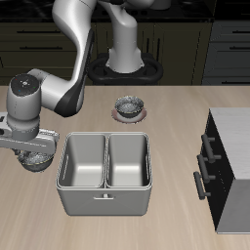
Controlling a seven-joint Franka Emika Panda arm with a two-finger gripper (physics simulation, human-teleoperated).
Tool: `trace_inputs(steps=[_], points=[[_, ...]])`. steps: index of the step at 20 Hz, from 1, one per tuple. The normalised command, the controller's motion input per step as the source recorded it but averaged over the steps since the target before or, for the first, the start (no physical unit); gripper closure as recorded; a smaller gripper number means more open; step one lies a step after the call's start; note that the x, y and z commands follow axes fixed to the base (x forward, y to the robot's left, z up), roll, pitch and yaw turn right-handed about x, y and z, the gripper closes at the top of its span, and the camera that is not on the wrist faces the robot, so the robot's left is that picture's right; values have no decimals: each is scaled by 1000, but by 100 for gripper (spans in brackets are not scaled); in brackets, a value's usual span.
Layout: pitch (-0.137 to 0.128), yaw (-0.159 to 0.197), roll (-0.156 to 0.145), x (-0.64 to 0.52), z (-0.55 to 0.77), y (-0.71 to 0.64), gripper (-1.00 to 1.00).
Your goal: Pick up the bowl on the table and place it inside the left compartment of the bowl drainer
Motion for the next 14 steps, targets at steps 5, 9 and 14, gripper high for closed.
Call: trace_inputs(steps=[5, 9, 14], points=[[-10, -5, 0, -43, 62, 35, 100], [-10, -7, -3, -48, 101, 26, 100], [-9, -15, -13, -97, 188, 8, 100]])
